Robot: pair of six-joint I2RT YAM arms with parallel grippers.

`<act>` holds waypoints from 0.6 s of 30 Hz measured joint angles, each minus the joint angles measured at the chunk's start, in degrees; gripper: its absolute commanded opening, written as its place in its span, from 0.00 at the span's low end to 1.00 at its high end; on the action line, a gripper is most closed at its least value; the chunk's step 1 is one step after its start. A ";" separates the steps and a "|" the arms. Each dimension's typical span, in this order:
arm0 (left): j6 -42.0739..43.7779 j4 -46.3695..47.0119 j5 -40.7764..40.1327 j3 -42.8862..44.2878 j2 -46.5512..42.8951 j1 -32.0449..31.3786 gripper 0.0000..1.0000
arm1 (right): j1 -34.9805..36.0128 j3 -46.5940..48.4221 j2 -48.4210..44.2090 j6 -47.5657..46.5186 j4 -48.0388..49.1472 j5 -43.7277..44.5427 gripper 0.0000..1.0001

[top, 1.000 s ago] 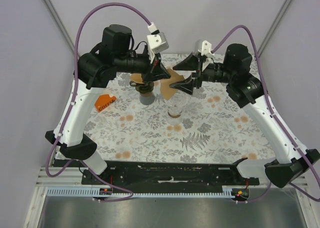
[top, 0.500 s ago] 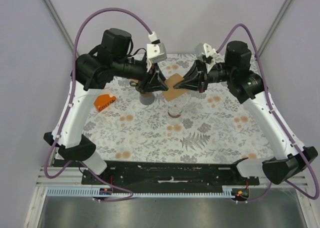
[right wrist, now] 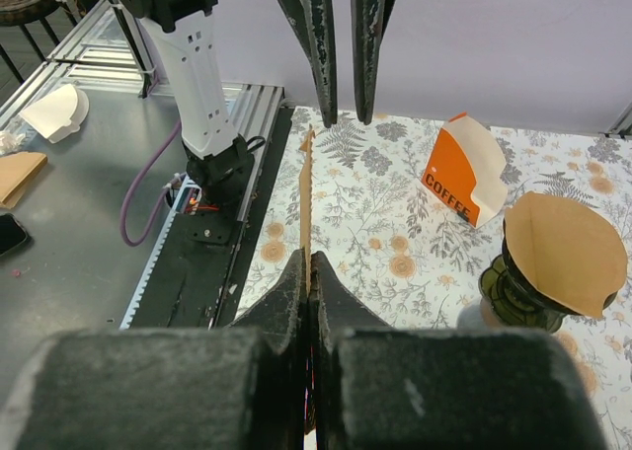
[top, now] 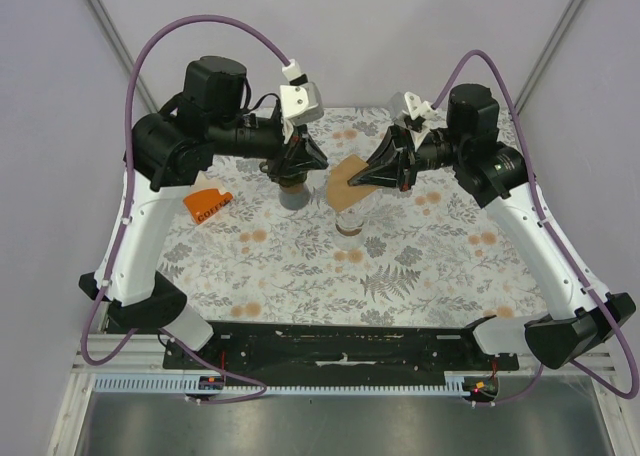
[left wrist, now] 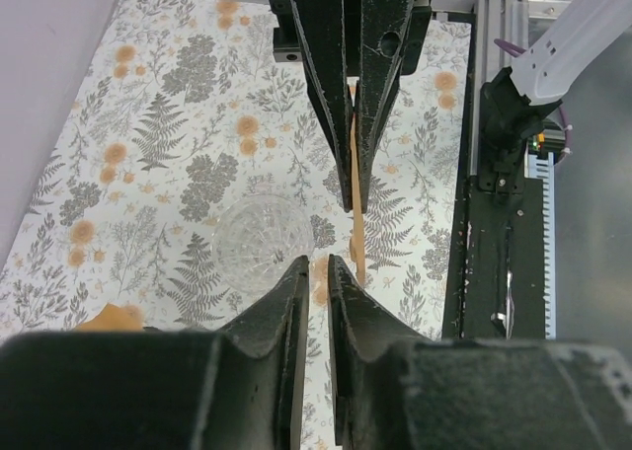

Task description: Place the coffee filter in the dripper

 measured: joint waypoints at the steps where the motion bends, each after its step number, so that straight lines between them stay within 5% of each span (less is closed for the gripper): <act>1: 0.00 0.15 -0.37 0.00 0.00 0.00 0.20 | 0.00 0.00 0.00 0.02 -0.09 0.00 0.00; 10: 0.87 -0.24 1.51 -0.04 0.00 -0.02 0.56 | -0.02 0.00 0.00 0.02 -0.24 0.13 0.00; 12: 1.01 -0.74 2.64 -0.04 -0.02 -0.02 0.53 | 0.00 0.00 0.00 0.02 -0.26 0.15 0.00; 16: 0.83 -0.52 2.54 -0.87 -0.02 -0.02 0.23 | 0.00 0.13 0.00 0.04 -0.57 0.13 0.00; 18: 0.74 -0.22 2.05 -1.40 0.11 0.00 0.20 | 0.00 0.17 0.00 0.04 -0.61 0.13 0.00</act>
